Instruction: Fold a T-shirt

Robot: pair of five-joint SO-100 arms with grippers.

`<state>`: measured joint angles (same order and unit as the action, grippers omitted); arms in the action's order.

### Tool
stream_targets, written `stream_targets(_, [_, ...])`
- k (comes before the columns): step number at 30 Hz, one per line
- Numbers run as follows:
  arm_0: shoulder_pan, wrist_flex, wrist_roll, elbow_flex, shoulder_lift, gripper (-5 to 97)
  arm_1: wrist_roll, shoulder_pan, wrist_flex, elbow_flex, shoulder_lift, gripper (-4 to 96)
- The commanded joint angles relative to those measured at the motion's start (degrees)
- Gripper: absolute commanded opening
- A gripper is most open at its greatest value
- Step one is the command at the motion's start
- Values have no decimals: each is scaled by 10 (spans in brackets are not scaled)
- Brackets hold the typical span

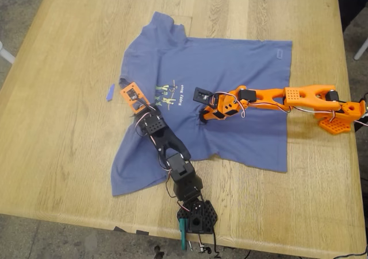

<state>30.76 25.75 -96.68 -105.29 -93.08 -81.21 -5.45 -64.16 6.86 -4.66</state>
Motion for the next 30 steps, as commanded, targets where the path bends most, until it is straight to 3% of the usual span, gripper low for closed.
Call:
stream_targets(1, [-39, -25, -8, -17, -123, -2, 4, 40, -7, -6, 0, 0])
stream_targets(16, [-310, -14, -5, -103, -284, -2, 5, 163, -4, -5, -21, 0])
stream_targets(30, [-580, 15, -8, -96, -266, -2, 4, 265, 1, -4, -40, 0])
